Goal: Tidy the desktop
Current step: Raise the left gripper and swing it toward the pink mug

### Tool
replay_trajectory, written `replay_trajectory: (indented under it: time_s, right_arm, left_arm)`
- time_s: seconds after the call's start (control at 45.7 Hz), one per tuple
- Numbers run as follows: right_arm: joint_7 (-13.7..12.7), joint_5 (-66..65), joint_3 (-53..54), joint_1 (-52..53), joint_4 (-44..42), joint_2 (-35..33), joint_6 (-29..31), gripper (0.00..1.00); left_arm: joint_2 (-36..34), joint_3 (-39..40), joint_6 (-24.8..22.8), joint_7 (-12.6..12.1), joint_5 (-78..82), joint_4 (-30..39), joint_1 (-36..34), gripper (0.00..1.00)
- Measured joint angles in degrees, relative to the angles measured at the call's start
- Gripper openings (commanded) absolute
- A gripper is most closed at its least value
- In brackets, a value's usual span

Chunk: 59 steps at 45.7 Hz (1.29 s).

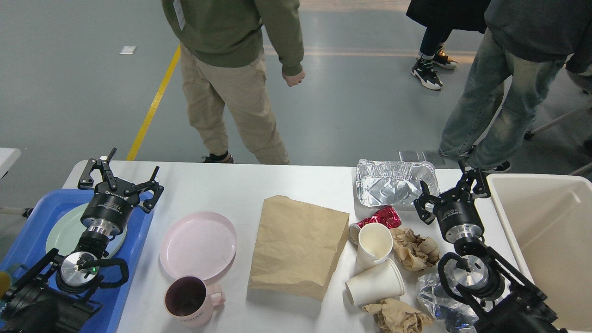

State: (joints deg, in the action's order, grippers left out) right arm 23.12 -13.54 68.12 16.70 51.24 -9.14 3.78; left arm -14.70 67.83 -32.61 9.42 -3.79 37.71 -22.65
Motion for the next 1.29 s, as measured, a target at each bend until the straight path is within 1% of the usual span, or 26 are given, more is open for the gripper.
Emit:
replay_trajectory:
  time_s: [0.284,0.416,0.503,0.591,0.7,0.766,0.831,0.853,0.985,1.05,1.203,1.291]
  right_arm:
    - [0.0,0.0,0.0,0.0,0.09,0.0,0.0,1.0]
    - [0.0,0.0,0.0,0.0,0.09,0.0,0.0,1.0]
    - [0.0,0.0,0.0,0.0,0.09,0.0,0.0,1.0]
    - [0.0,0.01,0.0,0.0,0.11,0.0,0.0,1.0]
    - [0.0,0.0,0.0,0.0,0.11,0.0,0.0,1.0]
    - [0.0,0.0,0.0,0.0,0.11,0.0,0.0,1.0]
    - [0.0,0.0,0.0,0.0,0.11,0.0,0.0,1.0]
    - [0.0,0.0,0.0,0.0,0.11,0.0,0.0,1.0]
    - [0.0,0.0,0.0,0.0,0.11,0.0,0.0,1.0]
    - [0.0,0.0,0.0,0.0,0.1,0.0,0.0,1.0]
    - [0.0,0.0,0.0,0.0,0.09,0.0,0.0,1.0]
    - [0.0,0.0,0.0,0.0,0.08,0.0,0.0,1.0]
  left_arm:
    - [-0.94,-0.09,-0.2,-0.05,-0.05,0.0,0.35,0.97]
    - [-5.59,-2.66,-0.69,0.26,0.01,0.25,-0.02,0.97]
    - [-10.35,-8.36,-0.79,0.74,-0.1,0.3,-1.0,0.97]
    - [-15.4,-19.06,-0.68,1.03,-0.28,0.1,-5.81,0.97]
    - [-23.02,-37.97,-0.76,1.06,-0.38,-0.51,-15.48,0.97]
    - [-25.36,-49.27,-0.85,1.14,-0.38,-0.64,-22.02,0.97]
    - [-26.13,-59.63,-0.92,1.14,-0.23,-0.62,-28.49,0.97]
    - [-26.29,-64.18,-0.92,1.14,-0.15,-0.62,-31.26,0.97]
    - [-26.22,-85.96,-0.91,1.3,0.02,-0.49,-46.38,0.97]
    - [-24.8,-93.81,-0.74,1.34,0.04,-0.06,-51.91,0.97]
    - [-17.58,-106.32,-0.12,0.57,0.29,0.69,-61.96,0.97]
    - [-13.25,-114.11,-0.51,0.5,0.36,3.63,-67.84,0.97]
